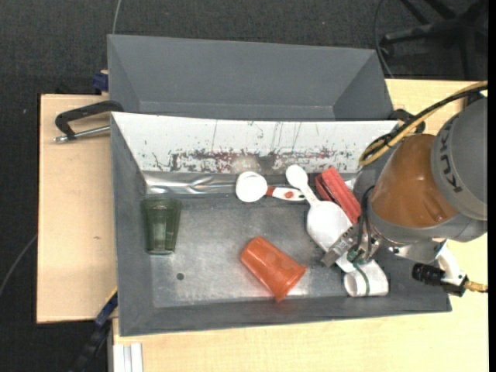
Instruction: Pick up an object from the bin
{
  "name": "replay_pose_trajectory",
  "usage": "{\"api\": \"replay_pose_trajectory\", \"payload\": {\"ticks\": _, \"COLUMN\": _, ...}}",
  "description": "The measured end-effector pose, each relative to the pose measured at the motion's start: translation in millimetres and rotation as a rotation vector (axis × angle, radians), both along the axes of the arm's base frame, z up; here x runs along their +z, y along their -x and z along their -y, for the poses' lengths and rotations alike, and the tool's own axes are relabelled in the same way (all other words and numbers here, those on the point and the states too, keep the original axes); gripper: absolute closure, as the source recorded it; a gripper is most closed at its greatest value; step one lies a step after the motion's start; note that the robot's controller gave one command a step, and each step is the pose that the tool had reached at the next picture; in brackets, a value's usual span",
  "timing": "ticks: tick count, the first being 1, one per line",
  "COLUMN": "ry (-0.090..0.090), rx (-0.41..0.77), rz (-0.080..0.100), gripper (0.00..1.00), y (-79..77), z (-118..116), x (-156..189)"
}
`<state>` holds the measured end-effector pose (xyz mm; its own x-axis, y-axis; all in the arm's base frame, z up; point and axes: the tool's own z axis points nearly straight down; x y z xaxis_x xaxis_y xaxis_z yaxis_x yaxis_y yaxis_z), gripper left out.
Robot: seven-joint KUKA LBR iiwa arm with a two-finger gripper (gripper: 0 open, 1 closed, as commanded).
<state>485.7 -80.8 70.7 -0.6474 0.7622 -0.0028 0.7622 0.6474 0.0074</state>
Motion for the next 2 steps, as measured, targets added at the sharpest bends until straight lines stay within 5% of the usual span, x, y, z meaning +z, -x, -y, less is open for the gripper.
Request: {"api": "replay_pose_trajectory", "payload": {"ticks": 2, "ry": -0.001, "rx": 0.0, "rz": -0.009, "gripper": 1.0, "y": 2.8, "z": 0, "x": 14}}
